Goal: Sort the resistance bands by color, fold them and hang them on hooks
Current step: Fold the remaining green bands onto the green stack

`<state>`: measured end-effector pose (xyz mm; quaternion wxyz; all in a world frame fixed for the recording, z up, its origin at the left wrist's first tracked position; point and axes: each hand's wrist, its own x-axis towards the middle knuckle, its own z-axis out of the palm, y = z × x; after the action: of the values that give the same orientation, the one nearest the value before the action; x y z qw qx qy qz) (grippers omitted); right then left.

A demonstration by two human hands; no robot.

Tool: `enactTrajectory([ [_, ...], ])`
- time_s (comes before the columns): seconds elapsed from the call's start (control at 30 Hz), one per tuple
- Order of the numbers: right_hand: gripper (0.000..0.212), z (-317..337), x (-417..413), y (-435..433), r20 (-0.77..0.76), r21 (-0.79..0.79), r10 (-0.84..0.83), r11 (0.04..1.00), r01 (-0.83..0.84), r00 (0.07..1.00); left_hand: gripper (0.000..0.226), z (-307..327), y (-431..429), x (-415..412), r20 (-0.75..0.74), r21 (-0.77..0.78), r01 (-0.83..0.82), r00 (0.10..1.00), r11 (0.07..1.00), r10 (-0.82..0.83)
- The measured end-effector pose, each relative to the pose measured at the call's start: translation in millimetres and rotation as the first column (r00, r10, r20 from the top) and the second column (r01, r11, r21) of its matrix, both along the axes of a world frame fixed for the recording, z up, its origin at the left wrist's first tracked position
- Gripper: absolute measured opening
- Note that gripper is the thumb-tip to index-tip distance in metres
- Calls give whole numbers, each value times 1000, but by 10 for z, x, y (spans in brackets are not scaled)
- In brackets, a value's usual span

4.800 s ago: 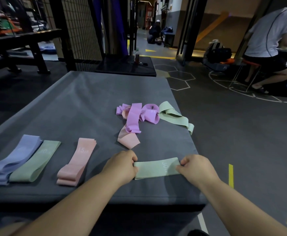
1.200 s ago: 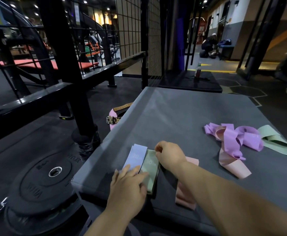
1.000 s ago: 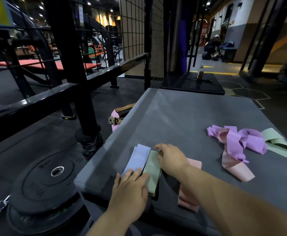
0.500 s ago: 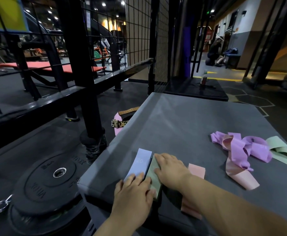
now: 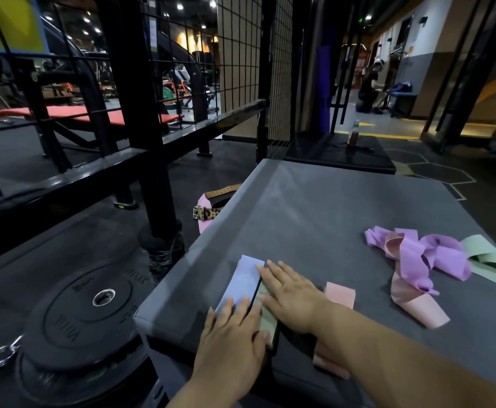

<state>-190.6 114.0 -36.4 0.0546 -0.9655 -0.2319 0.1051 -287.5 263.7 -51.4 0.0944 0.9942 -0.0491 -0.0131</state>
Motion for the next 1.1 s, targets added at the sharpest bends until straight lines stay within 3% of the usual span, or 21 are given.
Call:
enactTrajectory([
  [0.1, 60, -14, 40, -31, -6, -31, 30, 999, -30, 1000, 81, -3, 15, -7, 15, 3, 5, 1000, 1000, -5],
  [0.3, 58, -13, 69, -44, -17, -61, 51, 997, -52, 999, 93, 9, -7, -30, 35, -3, -10, 999, 1000, 10],
  [0.43, 58, -7, 70, -41, -6, -74, 59, 995, -60, 998, 57, 27, -11, -43, 31, -10, -30, 999, 1000, 30],
  [0.57, 60, -1, 83, -38, 46, -99, 80, 992, -75, 996, 75, -8, -9, -50, 56, 8, -23, 998, 1000, 22],
  [0.73, 74, 6, 136, -36, 149, -199, 208, 964, -177, 967, 54, -24, 0, -38, 76, -2, -19, 997, 1000, 19],
  [0.8, 63, 6, 164, -37, 123, -167, 219, 966, -197, 968, 55, -36, 7, -35, 83, 4, -20, 996, 1000, 19],
  [0.97, 60, -4, 196, -52, 60, -88, 216, 974, -210, 975, 72, -29, 3, -58, 91, -2, -33, 995, 999, 33],
  [1.1, 60, -14, 205, -47, 76, -75, 220, 974, -215, 972, 64, -13, 23, -48, 102, -41, -59, 993, 997, 63],
])
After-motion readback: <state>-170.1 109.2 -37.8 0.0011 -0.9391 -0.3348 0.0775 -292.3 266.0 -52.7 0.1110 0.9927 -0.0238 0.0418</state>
